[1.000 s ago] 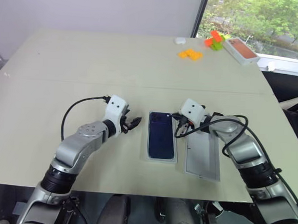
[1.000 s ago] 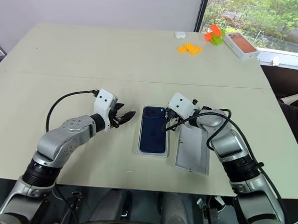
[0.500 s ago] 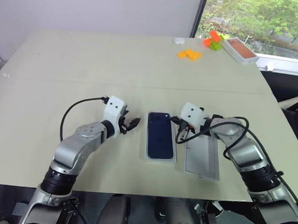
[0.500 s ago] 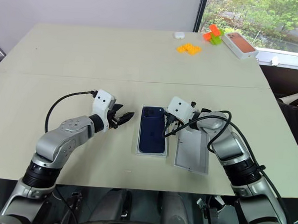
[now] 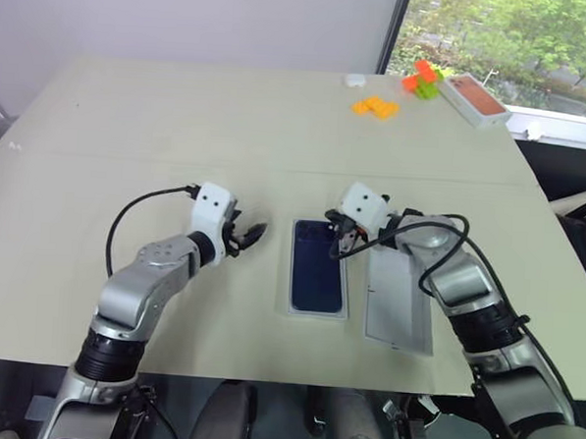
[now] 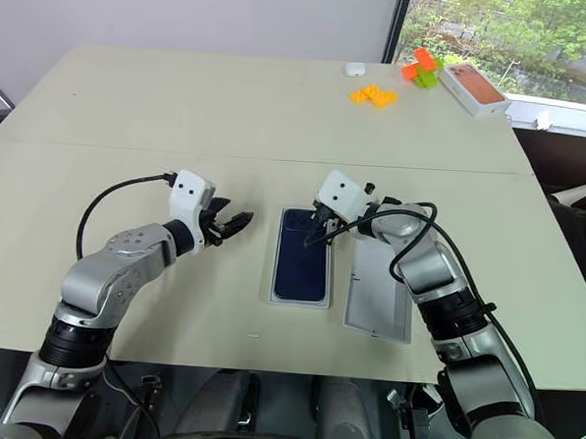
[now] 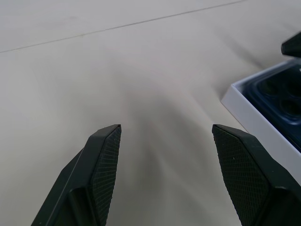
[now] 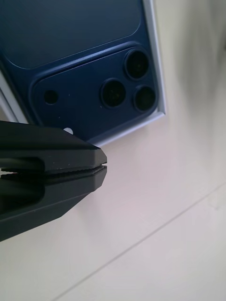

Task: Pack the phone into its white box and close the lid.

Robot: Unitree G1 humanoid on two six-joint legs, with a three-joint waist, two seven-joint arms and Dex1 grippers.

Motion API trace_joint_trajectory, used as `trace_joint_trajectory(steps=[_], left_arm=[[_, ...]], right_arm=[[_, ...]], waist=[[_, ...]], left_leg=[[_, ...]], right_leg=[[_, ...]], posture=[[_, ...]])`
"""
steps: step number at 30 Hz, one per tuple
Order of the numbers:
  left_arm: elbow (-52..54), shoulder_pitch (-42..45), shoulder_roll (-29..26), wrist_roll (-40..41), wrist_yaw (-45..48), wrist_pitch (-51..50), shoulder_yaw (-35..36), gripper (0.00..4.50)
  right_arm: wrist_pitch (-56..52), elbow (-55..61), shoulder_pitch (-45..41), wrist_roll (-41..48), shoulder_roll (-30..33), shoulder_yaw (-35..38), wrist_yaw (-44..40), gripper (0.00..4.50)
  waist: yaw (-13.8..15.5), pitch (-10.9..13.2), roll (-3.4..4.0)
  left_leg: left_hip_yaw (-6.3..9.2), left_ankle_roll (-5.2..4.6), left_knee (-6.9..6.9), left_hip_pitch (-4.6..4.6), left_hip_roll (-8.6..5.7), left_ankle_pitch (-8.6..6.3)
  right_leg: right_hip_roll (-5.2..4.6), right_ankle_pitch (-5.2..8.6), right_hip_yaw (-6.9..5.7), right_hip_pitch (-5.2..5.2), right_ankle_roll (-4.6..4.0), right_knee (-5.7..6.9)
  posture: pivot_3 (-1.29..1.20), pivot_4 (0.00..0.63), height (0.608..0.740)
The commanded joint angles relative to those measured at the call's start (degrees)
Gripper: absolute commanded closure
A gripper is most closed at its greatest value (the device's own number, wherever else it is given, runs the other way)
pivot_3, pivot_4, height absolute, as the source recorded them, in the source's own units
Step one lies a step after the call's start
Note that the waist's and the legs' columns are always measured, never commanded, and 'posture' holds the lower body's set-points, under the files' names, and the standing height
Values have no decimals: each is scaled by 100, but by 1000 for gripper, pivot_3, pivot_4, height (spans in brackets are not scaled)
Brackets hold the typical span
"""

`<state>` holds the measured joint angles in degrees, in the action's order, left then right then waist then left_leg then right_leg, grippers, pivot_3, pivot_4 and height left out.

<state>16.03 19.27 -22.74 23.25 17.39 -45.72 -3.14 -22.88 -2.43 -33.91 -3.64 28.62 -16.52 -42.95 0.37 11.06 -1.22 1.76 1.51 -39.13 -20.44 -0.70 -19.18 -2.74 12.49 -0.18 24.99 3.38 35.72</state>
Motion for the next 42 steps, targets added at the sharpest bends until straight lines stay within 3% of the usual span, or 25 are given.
trace_joint_trajectory(steps=[1, 15, 22, 31, 42], left_arm=[[331, -44, 96, 108, 68, 24, 171, 1215], [431, -104, 98, 92, 175, -89, 191, 1215], [449, -158, 86, 123, 145, -92, 357, 1215], [651, -381, -52, 470, 452, -189, 706, 1215], [1146, -1198, -1073, 838, 1647, -104, 757, 1215]], right_arm=[[131, 37, -107, -60, 15, 9, -40, 4431], [21, 525, 233, -94, 168, -52, -425, 4431], [170, 944, 331, 248, 190, 374, -397, 4431], [-375, 2570, 1391, 1053, 1040, 905, -1084, 4431], [-807, 3213, 2065, 1421, 1598, 1106, -1097, 4431]], waist=[[-1, 0, 0], [-20, 0, 0], [-14, 0, 0], [23, -1, 0], [-32, -1, 0]], left_leg=[[0, 0, 0, -1, 0, 0], [0, 6, -5, 8, 0, 4], [0, 7, -5, 7, 1, 4], [2, 6, -5, 3, 0, 4], [-4, 7, -6, 12, 15, 4]], right_leg=[[-1, 0, 0, 1, 0, 1], [2, 0, 0, 4, 0, 30], [3, 0, 0, 5, 0, 31], [2, 1, 0, 7, 0, 29], [19, 3, 0, 5, -2, 34]], posture=[[0, 150, 740], [0, 150, 740], [0, 150, 740], [0, 150, 740], [0, 150, 740]])
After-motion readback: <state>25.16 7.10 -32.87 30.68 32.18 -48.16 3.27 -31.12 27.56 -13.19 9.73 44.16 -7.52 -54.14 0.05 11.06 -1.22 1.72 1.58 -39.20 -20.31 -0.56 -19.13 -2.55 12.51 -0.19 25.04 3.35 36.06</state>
